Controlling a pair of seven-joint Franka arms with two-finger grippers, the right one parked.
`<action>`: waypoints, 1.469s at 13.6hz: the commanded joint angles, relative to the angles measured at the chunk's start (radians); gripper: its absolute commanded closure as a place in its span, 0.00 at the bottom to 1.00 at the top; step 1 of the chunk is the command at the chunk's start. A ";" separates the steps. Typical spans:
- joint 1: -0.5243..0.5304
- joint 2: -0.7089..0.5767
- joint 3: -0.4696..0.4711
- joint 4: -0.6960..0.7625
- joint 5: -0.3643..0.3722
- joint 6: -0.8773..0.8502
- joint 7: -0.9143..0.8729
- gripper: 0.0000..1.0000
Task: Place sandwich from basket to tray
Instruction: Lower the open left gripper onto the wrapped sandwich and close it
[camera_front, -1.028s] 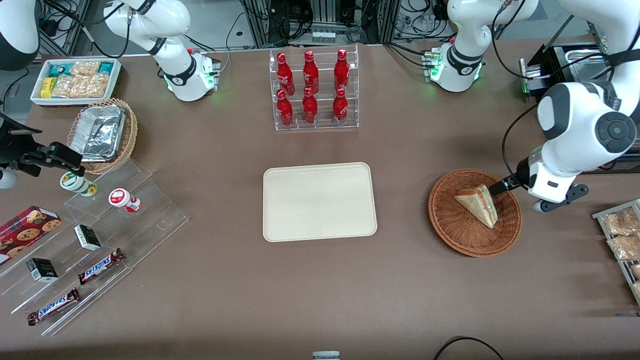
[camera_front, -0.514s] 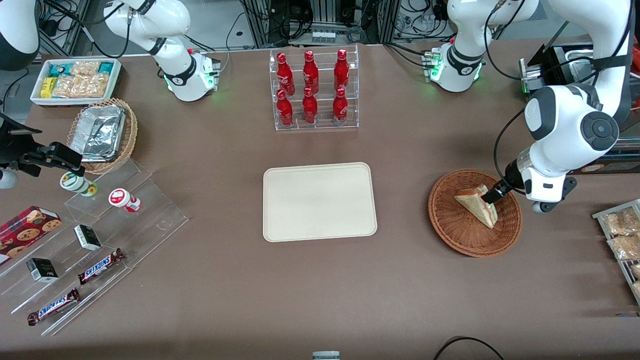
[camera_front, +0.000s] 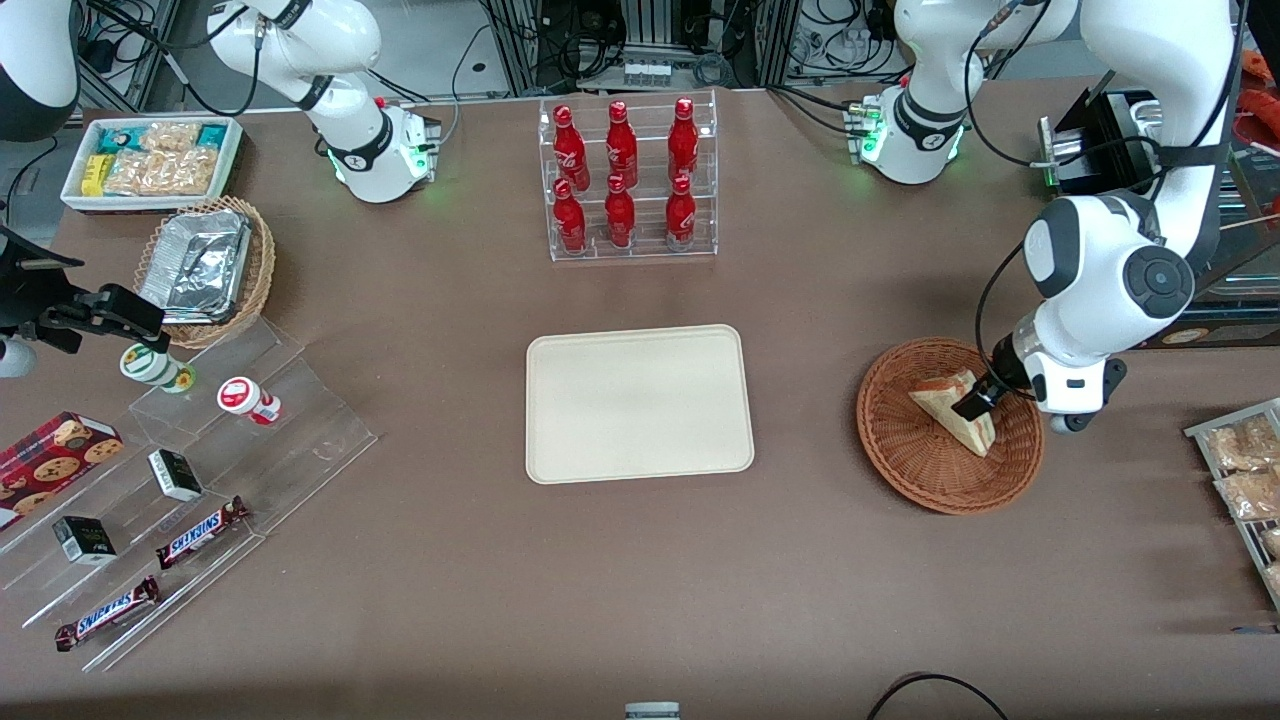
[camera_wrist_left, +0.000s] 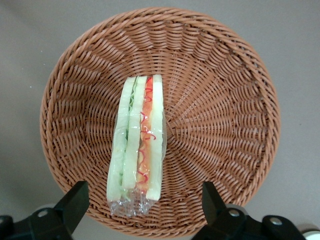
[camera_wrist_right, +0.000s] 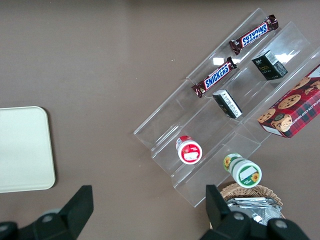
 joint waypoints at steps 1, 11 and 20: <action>-0.009 0.025 0.003 -0.002 -0.004 0.021 -0.022 0.00; -0.003 0.071 0.001 -0.002 -0.015 0.027 -0.025 0.00; 0.000 0.117 0.003 -0.002 -0.016 0.041 -0.025 0.21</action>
